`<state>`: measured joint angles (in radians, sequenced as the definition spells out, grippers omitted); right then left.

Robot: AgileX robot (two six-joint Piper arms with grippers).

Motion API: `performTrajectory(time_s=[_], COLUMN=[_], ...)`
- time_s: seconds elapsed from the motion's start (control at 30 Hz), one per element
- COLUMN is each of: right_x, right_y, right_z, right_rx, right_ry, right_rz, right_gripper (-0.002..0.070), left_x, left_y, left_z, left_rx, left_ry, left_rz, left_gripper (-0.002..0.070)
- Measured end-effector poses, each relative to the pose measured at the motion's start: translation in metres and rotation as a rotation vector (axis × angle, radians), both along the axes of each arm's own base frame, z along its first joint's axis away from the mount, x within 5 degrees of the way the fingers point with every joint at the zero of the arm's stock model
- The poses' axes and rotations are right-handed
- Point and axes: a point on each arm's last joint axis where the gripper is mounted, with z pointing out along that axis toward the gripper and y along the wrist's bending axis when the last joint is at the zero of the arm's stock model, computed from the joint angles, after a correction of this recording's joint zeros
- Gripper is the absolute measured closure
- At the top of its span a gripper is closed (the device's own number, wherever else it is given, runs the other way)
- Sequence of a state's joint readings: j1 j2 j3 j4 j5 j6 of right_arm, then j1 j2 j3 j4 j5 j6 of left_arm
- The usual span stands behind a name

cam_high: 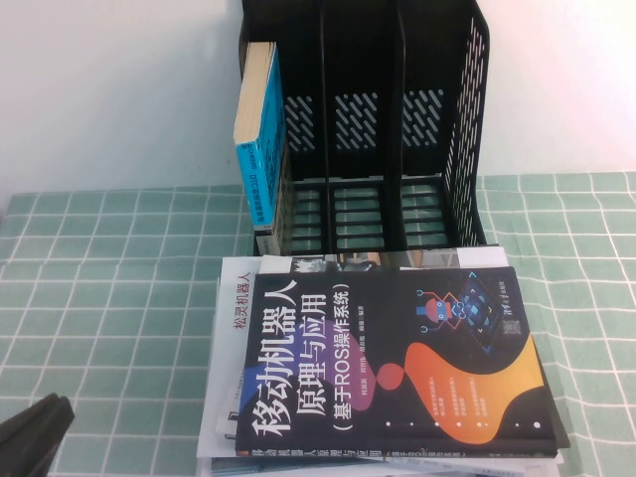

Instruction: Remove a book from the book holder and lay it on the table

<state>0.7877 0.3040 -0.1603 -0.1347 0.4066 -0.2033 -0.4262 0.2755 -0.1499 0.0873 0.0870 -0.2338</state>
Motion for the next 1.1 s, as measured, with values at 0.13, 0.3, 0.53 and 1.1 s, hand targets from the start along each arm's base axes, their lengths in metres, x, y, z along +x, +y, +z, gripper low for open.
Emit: performTrajectory(time_s=[0.13,0.3,0.53,1.1], right_x=[-0.001,-0.001,-0.001,-0.002], right_y=[-0.001,-0.001,-0.002,-0.002], right_z=[-0.003,-0.003,-0.004,-0.005], right_rx=[-0.021,-0.023,-0.029,-0.04], right_ry=[0.021,0.023,0.028,0.039], right_rz=[-0.003,-0.004,-0.005,-0.007], right_gripper=[0.0678,0.0678,0.0678,0.0678], left_x=[-0.001,-0.001,-0.003,-0.022], left_y=[0.001,0.001,0.012,0.032], left_z=[-0.009,-0.019,-0.028,-0.063], left_rx=[0.022,0.04,0.021,0.004], left_ry=[0.048,0.087,0.09,0.179], left_rz=[0.003,0.005,0.134,0.4], left_gripper=[0.0677,0.0678,0.0678,0.0678])
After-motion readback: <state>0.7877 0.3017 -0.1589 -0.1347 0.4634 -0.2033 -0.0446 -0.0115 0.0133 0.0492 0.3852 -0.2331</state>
